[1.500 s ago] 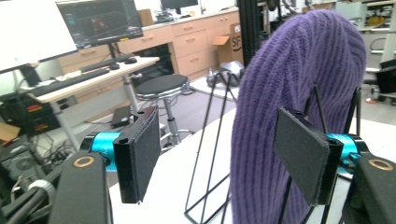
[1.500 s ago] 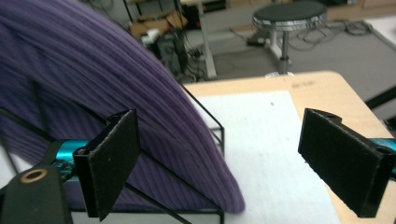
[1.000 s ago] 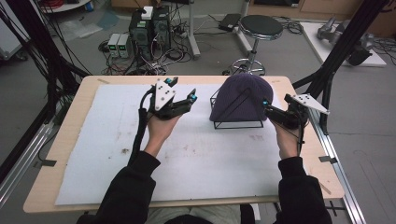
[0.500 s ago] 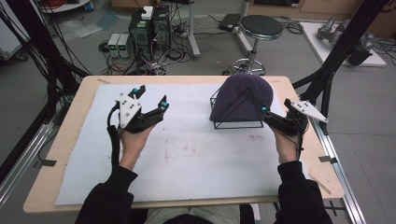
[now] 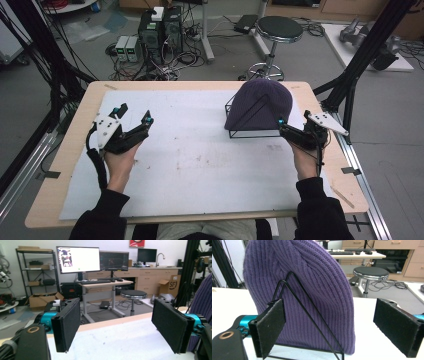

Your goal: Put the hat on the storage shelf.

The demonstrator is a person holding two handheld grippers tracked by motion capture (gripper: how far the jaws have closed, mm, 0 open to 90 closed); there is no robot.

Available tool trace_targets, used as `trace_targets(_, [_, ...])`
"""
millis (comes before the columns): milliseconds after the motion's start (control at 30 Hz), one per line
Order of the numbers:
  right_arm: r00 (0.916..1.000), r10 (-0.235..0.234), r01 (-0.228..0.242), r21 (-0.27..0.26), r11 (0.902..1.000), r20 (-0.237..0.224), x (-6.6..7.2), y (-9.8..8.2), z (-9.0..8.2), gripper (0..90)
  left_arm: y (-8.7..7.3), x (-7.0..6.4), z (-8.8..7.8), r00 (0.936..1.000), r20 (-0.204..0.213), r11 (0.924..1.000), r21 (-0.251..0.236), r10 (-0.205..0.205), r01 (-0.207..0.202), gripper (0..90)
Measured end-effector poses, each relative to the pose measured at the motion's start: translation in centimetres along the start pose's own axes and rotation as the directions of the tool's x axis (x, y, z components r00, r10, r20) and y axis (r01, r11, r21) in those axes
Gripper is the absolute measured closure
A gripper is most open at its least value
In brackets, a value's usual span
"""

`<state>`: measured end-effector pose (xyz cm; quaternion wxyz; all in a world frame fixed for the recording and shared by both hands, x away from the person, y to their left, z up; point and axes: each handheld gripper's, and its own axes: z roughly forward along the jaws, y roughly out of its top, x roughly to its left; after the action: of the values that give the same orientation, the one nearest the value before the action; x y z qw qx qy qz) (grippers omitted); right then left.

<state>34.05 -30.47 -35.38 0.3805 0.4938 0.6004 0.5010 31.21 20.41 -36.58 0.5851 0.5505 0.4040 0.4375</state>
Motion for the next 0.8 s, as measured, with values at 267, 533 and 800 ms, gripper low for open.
trace_targets(267, [0.9991,0.043,-0.043,0.003,0.9991,-0.002,-0.1,-1.5,-0.7,9.9,-1.7,1.3,-2.6,0.9985,-0.055,0.9998,0.017,-0.001,0.002,23.7])
trace_targets(533, [0.9991,0.041,-0.041,0.008,0.9991,0.011,0.2,-3.4,-1.2,10.0,-3.4,2.4,-4.9,0.9912,-0.133,0.9997,0.023,0.003,0.000,23.8])
trace_targets(800, [0.9986,0.050,-0.050,0.016,0.9986,0.016,0.2,-5.8,-1.7,9.9,-4.3,3.7,-6.1,0.9722,-0.234,0.9993,0.036,0.014,-0.006,23.7])
